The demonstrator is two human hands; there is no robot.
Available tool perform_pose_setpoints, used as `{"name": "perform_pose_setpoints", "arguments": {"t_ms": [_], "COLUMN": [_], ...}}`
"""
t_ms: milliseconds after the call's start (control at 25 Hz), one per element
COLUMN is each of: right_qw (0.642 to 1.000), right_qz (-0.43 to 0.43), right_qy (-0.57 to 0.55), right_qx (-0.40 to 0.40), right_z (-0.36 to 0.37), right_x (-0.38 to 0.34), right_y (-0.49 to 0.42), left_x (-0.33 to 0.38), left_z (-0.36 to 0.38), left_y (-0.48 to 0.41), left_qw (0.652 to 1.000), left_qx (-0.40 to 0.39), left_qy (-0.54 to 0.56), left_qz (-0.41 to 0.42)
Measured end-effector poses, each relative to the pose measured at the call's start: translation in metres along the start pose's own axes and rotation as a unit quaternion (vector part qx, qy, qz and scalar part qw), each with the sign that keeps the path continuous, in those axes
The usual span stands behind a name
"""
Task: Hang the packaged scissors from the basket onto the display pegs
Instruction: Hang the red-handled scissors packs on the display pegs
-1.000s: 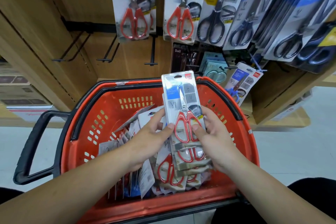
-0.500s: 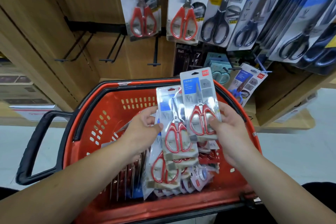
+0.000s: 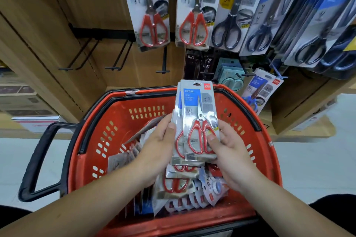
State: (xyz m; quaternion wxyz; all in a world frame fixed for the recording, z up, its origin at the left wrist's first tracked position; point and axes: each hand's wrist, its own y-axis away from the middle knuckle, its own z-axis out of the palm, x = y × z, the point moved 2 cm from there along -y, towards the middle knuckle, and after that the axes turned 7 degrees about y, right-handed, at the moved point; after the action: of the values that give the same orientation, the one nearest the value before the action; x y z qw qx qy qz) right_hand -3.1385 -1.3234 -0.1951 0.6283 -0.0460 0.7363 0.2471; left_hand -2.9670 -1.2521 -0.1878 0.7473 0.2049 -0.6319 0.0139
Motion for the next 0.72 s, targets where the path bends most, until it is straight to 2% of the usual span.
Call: {"name": "perform_pose_setpoints", "arguments": {"t_ms": [160, 280, 360, 480, 600, 720], "right_qw": [0.998, 0.999, 1.000, 0.999, 0.998, 0.994], "right_qz": [0.017, 0.018, 0.011, -0.012, -0.031, -0.086], "right_qy": [-0.048, -0.048, -0.023, 0.021, 0.000, -0.009], "right_qx": [-0.025, -0.012, 0.014, 0.049, 0.056, 0.061], "right_z": [0.006, 0.004, 0.001, -0.001, 0.003, 0.017], "right_x": [-0.008, -0.023, -0.032, -0.047, -0.063, -0.083], "right_y": [0.003, 0.002, 0.001, 0.003, 0.010, 0.021], "left_x": [0.006, 0.015, 0.026, 0.042, 0.049, 0.067], "left_z": [0.012, -0.005, -0.018, -0.031, -0.038, -0.040], "left_y": [0.011, 0.002, -0.003, -0.001, 0.000, 0.009], "left_qw": [0.994, 0.993, 0.983, 0.966, 0.960, 0.955], "left_qx": [-0.034, 0.012, 0.052, 0.074, 0.053, 0.051], "left_qy": [-0.061, -0.055, -0.098, -0.148, -0.180, -0.175], "left_qz": [0.084, 0.100, 0.145, 0.198, 0.210, 0.235]}}
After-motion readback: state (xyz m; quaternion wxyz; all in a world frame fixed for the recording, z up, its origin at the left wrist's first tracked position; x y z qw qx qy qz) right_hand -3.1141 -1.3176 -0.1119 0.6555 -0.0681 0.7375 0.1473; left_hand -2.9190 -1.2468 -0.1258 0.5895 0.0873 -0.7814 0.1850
